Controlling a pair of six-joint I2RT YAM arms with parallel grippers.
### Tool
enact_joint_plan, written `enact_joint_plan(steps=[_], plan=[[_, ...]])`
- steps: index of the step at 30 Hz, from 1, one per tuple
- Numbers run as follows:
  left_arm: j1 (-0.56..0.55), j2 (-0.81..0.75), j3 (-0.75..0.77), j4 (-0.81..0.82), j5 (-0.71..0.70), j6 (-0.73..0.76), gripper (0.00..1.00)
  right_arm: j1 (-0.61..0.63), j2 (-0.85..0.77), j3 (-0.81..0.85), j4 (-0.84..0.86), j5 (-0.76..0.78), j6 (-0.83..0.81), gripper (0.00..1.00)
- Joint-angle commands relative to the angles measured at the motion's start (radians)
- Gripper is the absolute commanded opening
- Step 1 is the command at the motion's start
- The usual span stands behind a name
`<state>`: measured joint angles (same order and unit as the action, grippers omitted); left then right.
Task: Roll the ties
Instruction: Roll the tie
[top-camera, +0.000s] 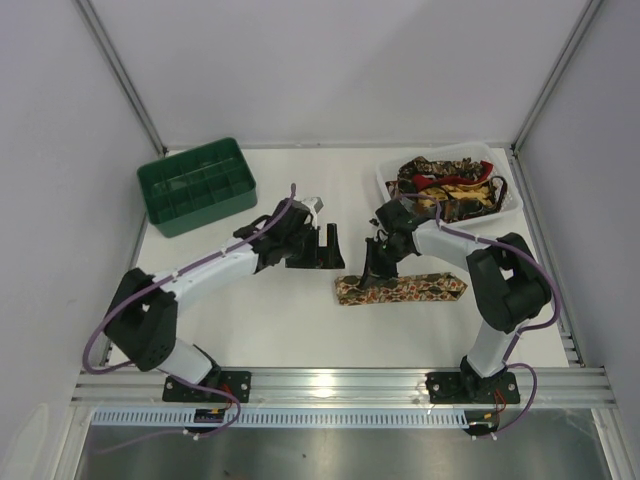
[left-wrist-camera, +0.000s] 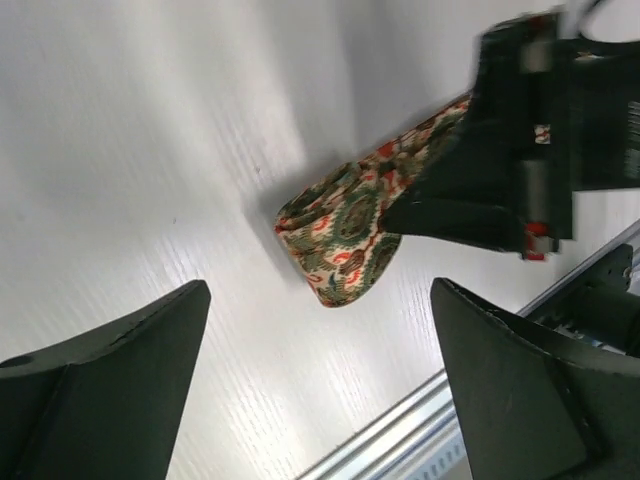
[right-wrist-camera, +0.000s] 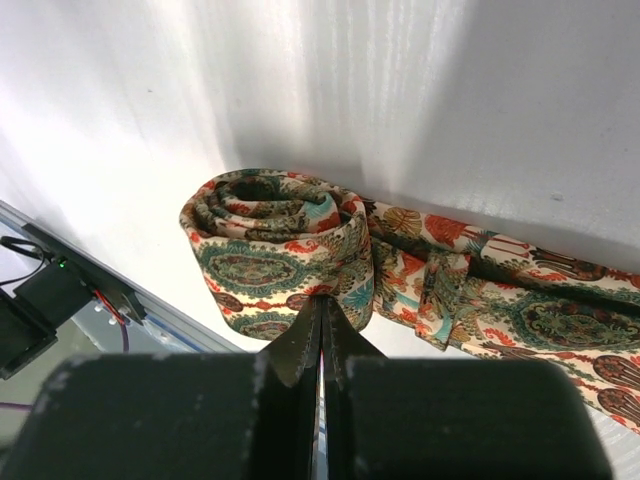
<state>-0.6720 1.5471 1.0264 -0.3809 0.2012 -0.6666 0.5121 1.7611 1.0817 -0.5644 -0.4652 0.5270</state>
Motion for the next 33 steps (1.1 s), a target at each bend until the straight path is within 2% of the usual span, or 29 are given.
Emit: enact_joint_plan(steps=[1, 3, 4, 7, 10, 17, 24, 31, 33], plan=[[-0.001, -0.101, -0.017, 0.08, 0.009, 0.391, 0.98, -0.003, 0.001, 0.052, 0.006, -0.024, -0.021, 0.0], [-0.001, -0.093, -0.015, 0.114, 0.132, 0.516, 0.99, -0.003, 0.009, 0.066, 0.001, -0.029, -0.024, 0.0], [-0.001, -0.088, -0.009, 0.119, 0.173, 0.648, 1.0, -0.003, 0.011, 0.07, -0.002, -0.033, -0.024, 0.0], [-0.009, -0.079, -0.009, 0.138, 0.182, 0.836, 1.0, -0.001, 0.02, 0.078, -0.009, -0.036, -0.025, 0.0], [-0.021, -0.064, -0.017, 0.174, 0.168, 0.941, 1.0, -0.001, 0.023, 0.08, -0.015, -0.041, -0.025, 0.0], [-0.066, 0.057, 0.023, 0.232, 0.214, 0.989, 1.0, -0.001, 0.024, 0.067, -0.008, -0.052, -0.016, 0.0], [-0.1, 0.154, 0.035, 0.257, 0.288, 0.972, 1.0, -0.004, 0.023, 0.064, -0.005, -0.061, -0.002, 0.0], [-0.109, 0.192, 0.05, 0.231, 0.254, 0.992, 1.0, -0.004, 0.018, 0.067, 0.003, -0.075, 0.008, 0.0], [-0.124, 0.192, 0.031, 0.266, 0.236, 0.989, 1.0, -0.006, 0.018, 0.067, 0.005, -0.076, 0.01, 0.0]])
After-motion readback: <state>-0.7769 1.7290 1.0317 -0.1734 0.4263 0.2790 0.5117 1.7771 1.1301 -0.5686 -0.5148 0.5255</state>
